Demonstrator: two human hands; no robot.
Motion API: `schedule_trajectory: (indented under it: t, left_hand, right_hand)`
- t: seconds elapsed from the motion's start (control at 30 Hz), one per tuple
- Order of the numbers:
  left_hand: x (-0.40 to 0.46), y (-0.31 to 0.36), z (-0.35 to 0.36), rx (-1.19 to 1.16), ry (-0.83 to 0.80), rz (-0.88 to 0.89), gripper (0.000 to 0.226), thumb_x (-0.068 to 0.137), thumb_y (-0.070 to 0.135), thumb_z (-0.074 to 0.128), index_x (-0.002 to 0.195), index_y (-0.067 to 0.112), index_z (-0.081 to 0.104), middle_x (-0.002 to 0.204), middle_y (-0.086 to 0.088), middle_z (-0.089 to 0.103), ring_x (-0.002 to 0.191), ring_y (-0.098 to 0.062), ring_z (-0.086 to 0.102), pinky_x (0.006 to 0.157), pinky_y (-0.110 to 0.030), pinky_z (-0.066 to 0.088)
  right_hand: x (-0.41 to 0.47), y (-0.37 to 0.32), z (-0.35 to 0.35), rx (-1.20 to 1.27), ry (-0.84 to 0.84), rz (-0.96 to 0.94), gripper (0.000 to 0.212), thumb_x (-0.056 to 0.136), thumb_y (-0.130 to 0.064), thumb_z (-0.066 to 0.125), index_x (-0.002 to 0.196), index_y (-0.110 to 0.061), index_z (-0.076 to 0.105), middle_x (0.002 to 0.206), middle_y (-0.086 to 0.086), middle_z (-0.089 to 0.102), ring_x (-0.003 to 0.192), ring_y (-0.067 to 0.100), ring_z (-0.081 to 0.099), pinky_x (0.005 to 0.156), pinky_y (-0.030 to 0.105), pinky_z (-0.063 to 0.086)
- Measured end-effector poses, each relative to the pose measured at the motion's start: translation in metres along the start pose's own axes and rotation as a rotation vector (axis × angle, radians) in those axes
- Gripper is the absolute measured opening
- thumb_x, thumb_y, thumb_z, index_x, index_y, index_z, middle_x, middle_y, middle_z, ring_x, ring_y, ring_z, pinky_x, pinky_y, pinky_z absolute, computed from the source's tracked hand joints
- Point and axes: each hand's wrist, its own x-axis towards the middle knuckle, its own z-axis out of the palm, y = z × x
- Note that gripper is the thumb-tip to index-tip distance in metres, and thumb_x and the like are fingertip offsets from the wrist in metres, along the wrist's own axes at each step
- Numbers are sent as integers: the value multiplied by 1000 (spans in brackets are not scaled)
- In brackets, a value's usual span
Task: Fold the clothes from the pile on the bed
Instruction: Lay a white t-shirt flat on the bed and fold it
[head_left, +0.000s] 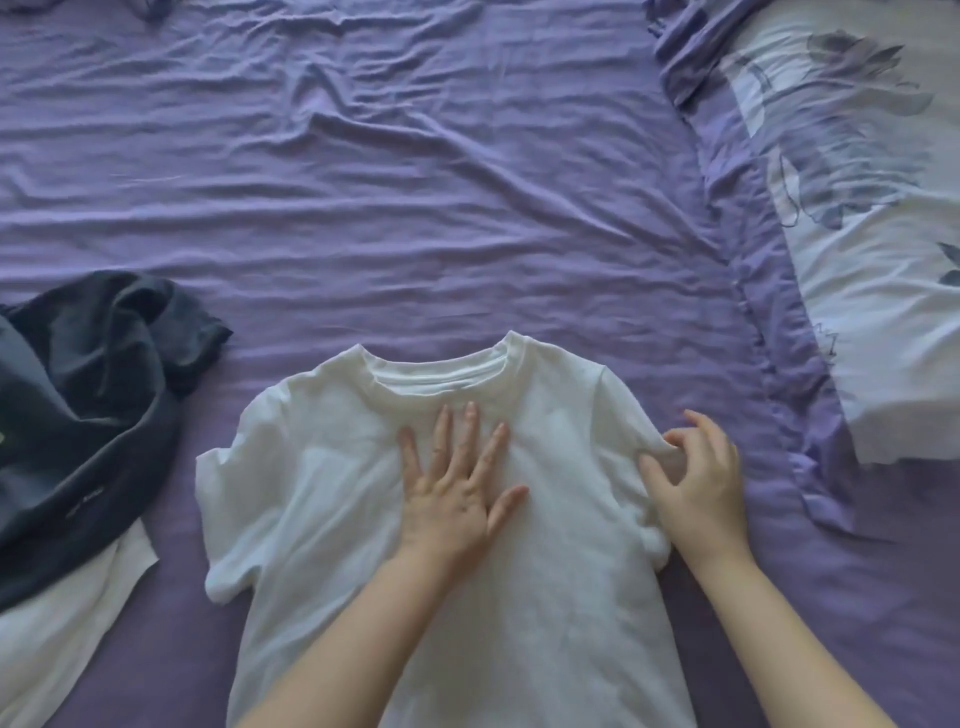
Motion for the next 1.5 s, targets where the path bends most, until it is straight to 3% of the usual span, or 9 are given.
schedule_trajectory:
  t: [0.13,0.27,0.43,0.53,0.7,0.87,1.0,1.4,1.5]
  left_hand:
    - [0,15,-6,-33,39,27,71,87,66,21,144,26,36,153,-9,27,141,-36,19,110,-59,8]
    - [9,41,-7,-47,41,125,69,87,70,10,147,36,10,157,-2,0,145,-31,-5,112,-57,-5]
    - [21,62,6,-38,31,115,66,81,73,-10,137,42,-27,146,6,-36,136,-23,-36,108,-55,-23]
    - [20,73,10,-36,23,160,67,83,73,-6,139,41,-22,149,6,-33,140,-24,-30,109,-57,-20]
    - [23,75,14,9,12,147,70,82,75,-6,140,41,-24,150,4,-31,140,-25,-30,109,-59,-20]
    - [17,86,6,-61,83,200,83,82,80,8,150,34,0,159,-4,-11,145,-28,-14,112,-60,-7]
    - [7,98,12,-60,114,341,76,86,75,20,149,32,22,158,-7,15,146,-33,8,109,-64,10]
    - [1,108,12,-97,20,195,63,89,68,2,146,40,3,158,1,0,145,-27,-10,113,-55,-8]
    - [1,110,9,-87,24,194,62,92,62,12,147,33,16,157,-5,14,145,-32,7,111,-55,3]
  right_hand:
    - [19,-5,-20,301,76,115,19,81,-18,71,85,-19,52,78,-8,56,78,21,54,65,22,32]
    - [37,6,-23,176,16,100,14,85,-13,64,98,-11,61,93,7,63,87,26,56,74,30,39]
    - [17,20,-22,292,56,220,47,87,-29,63,127,-12,46,102,-3,58,99,24,57,76,21,34]
    - [-4,21,-14,266,-12,190,65,80,-29,71,136,-16,39,112,3,59,103,23,56,90,33,42]
    - [5,17,-18,306,147,25,43,81,0,59,121,-14,51,111,1,54,104,18,51,81,13,32]
    - [21,20,-23,284,166,56,35,85,-11,63,117,-18,51,91,-6,53,80,14,50,70,21,35]
    - [36,26,-23,267,120,-25,31,85,-11,63,114,-15,52,102,-6,58,86,17,54,72,19,34]
    - [-37,33,-26,454,-47,193,72,81,-24,71,140,-18,31,101,-16,62,81,3,64,77,29,52]
    - [-57,28,-20,359,-59,190,66,85,-20,66,141,-26,31,112,-8,63,94,13,64,79,28,49]
